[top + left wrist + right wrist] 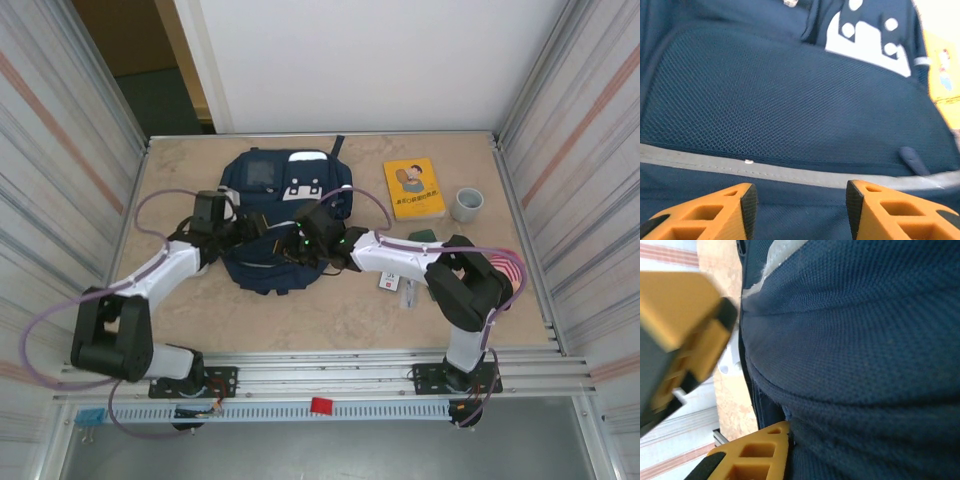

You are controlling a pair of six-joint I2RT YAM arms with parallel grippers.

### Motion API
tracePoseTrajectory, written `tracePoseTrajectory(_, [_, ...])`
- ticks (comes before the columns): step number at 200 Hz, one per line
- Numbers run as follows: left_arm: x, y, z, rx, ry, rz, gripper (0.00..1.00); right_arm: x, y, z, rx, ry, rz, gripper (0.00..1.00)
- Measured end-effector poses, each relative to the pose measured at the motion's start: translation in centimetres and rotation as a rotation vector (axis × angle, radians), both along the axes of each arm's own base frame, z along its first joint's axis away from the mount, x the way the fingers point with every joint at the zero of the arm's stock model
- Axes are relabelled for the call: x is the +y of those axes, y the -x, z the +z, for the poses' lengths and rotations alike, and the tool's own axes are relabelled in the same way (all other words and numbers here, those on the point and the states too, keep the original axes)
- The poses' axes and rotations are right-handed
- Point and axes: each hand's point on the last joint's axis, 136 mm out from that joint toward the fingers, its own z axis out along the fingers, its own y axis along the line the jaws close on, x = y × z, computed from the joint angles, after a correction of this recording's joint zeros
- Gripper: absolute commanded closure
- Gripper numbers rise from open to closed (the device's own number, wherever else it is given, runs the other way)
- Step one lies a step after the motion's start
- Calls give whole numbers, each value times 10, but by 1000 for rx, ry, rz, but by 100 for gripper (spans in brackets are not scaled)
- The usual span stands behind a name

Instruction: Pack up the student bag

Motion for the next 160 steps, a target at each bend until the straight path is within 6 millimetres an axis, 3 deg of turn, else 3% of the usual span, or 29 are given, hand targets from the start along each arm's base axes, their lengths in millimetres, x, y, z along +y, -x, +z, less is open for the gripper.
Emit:
tracePoseTrajectory(25, [-1,2,-37,106,-17,15,51,-2,10,-5,24,20,5,68])
tracePoseTrajectory(50, [1,1,-47,132,-25,35,52,-15,21,-3,40,59,12,53])
tracePoseTrajectory(90, [6,2,-50,138,-41,54,52,-55,30,47,-25,121,30,43])
tracePoseTrajectory(109, [6,2,-51,137,-46,56,53,-81,16,79,-71,132,13,43])
tracePoseTrajectory(128, [8,2,-50,134,-53,62,53,-102,-9,98,-110,153,-15,44])
tracePoseTrajectory(142, [10,2,-50,130,-57,68,53,-110,-28,99,-128,186,-22,46])
tracePoseTrajectory(160, [12,4,-50,127,-64,75,53,-108,-49,83,-129,235,-4,48])
